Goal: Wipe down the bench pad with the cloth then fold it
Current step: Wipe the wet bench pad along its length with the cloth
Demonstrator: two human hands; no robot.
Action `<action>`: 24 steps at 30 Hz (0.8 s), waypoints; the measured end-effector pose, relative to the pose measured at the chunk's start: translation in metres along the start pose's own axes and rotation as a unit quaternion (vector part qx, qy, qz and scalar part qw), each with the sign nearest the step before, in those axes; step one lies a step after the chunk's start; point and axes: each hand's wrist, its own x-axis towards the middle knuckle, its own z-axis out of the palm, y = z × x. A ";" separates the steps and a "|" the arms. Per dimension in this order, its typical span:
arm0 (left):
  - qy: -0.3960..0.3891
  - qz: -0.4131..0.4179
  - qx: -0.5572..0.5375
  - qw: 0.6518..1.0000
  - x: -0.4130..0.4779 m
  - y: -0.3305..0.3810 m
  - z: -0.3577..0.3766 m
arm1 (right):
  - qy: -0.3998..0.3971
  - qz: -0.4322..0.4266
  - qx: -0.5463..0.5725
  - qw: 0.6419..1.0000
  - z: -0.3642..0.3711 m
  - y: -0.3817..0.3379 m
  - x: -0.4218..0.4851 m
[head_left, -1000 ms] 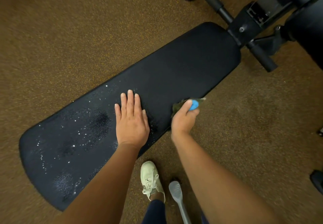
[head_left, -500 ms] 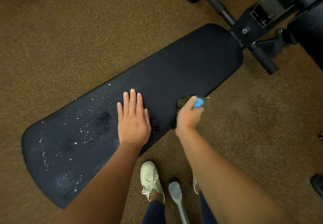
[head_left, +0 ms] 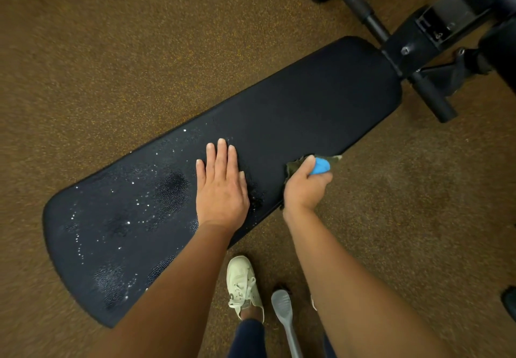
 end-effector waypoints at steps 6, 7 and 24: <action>0.002 -0.002 0.003 1.000 0.000 0.000 0.001 | -0.022 -0.217 -0.334 0.917 -0.005 0.017 -0.015; 0.002 -0.003 0.003 1.000 0.000 0.001 0.001 | -0.030 -0.257 -0.386 0.886 -0.009 0.023 -0.019; 0.006 0.012 -0.044 0.999 0.003 -0.006 -0.007 | -0.179 -0.540 -0.575 0.588 -0.008 -0.014 0.013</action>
